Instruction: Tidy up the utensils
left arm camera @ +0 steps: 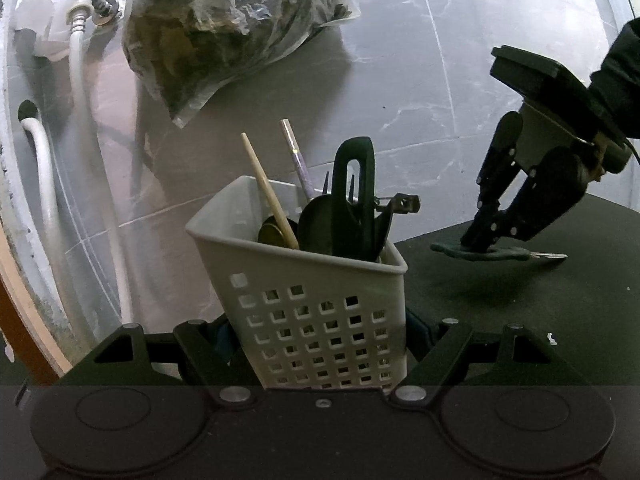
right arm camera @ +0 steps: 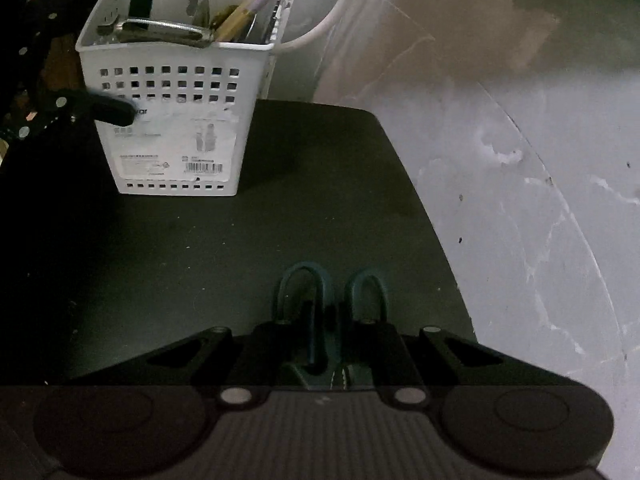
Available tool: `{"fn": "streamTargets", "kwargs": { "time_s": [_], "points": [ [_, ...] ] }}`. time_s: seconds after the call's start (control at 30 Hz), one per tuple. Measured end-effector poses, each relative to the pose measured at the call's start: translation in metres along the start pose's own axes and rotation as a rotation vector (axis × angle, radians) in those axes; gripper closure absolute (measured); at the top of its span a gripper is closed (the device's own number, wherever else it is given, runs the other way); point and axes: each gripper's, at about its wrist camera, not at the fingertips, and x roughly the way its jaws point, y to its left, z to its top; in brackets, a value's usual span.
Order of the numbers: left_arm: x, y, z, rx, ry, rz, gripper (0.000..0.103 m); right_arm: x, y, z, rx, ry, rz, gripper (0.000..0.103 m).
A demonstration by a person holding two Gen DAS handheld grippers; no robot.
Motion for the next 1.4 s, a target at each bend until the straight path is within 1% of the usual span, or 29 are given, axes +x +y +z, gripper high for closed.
{"fn": "streamTargets", "kwargs": {
  "time_s": [0.07,0.1,0.17,0.27,0.3,0.4,0.47,0.57,0.63,0.67,0.7,0.8,0.87,0.93,1.0,1.07,1.13,1.17,1.2,1.23,1.27,1.3,1.33,1.4],
  "points": [
    [0.000,0.001,0.000,0.002,0.001,-0.004,0.022,-0.005,0.001,0.000,0.040,-0.024,-0.024,0.093],
    [0.000,0.001,0.000,0.003,0.001,-0.006,0.022,-0.008,0.003,0.010,0.062,-0.040,-0.038,0.093],
    [0.000,0.001,0.000,0.003,0.001,-0.008,0.022,-0.019,-0.003,0.008,0.129,-0.094,-0.082,0.093],
    [0.000,0.001,0.000,0.002,-0.001,-0.011,0.022,-0.048,-0.005,0.010,0.247,-0.213,-0.167,0.093],
    [0.000,0.001,0.000,0.002,-0.002,-0.012,0.022,-0.062,-0.004,0.012,0.294,-0.270,-0.201,0.093],
    [0.001,0.002,-0.001,0.003,-0.006,-0.017,0.022,-0.096,0.002,0.019,0.367,-0.406,-0.271,0.093],
    [0.002,0.003,0.000,0.007,-0.008,-0.023,0.022,-0.118,0.009,0.027,0.384,-0.496,-0.310,0.093],
    [0.004,0.004,0.000,0.011,-0.010,-0.032,0.022,-0.145,0.018,0.043,0.371,-0.602,-0.350,0.095],
    [0.004,0.005,0.001,0.013,-0.011,-0.037,0.022,-0.166,0.023,0.056,0.344,-0.666,-0.360,0.098],
    [0.005,0.006,0.001,0.013,-0.011,-0.039,0.022,-0.177,0.025,0.062,0.325,-0.692,-0.360,0.103],
    [0.005,0.006,0.001,0.013,-0.011,-0.040,0.022,-0.187,0.029,0.069,0.300,-0.722,-0.359,0.103],
    [0.006,0.006,0.000,0.014,-0.015,-0.043,0.022,-0.200,0.034,0.086,0.247,-0.753,-0.324,0.103],
    [0.007,0.005,0.001,0.012,-0.017,-0.044,0.022,-0.198,0.036,0.095,0.212,-0.738,-0.310,0.103],
    [0.008,0.006,0.001,0.005,-0.017,-0.041,0.022,-0.190,0.040,0.099,0.189,-0.705,-0.322,0.103],
    [0.008,0.006,0.001,0.005,-0.019,-0.044,0.022,-0.179,0.040,0.099,0.231,-0.674,-0.303,0.103],
    [0.008,0.006,0.001,0.005,-0.020,-0.046,0.022,-0.169,0.039,0.091,0.283,-0.624,-0.293,0.102],
    [0.008,0.007,0.001,0.004,-0.022,-0.046,0.022,-0.157,0.039,0.074,0.374,-0.582,-0.274,0.097],
    [0.008,0.006,0.001,0.006,-0.022,-0.045,0.022,-0.152,0.036,0.066,0.428,-0.558,-0.253,0.090],
    [0.008,0.006,0.001,0.006,-0.022,-0.046,0.022,-0.144,0.035,0.056,0.480,-0.530,-0.238,0.075],
    [0.008,0.006,0.001,0.007,-0.022,-0.047,0.022,-0.136,0.035,0.045,0.538,-0.500,-0.239,0.065],
    [0.008,0.006,0.000,0.009,-0.022,-0.048,0.022,-0.128,0.033,0.036,0.585,-0.472,-0.232,0.044],
    [0.008,0.006,0.000,0.012,-0.022,-0.048,0.022,-0.120,0.032,0.026,0.649,-0.436,-0.221,0.031],
    [0.008,0.006,0.001,0.013,-0.021,-0.049,0.022,-0.111,0.032,0.013,0.722,-0.404,-0.215,0.029],
    [0.008,0.007,0.001,0.014,-0.020,-0.050,0.022,-0.094,0.033,-0.007,0.864,-0.331,-0.206,0.018]
  ]
}}
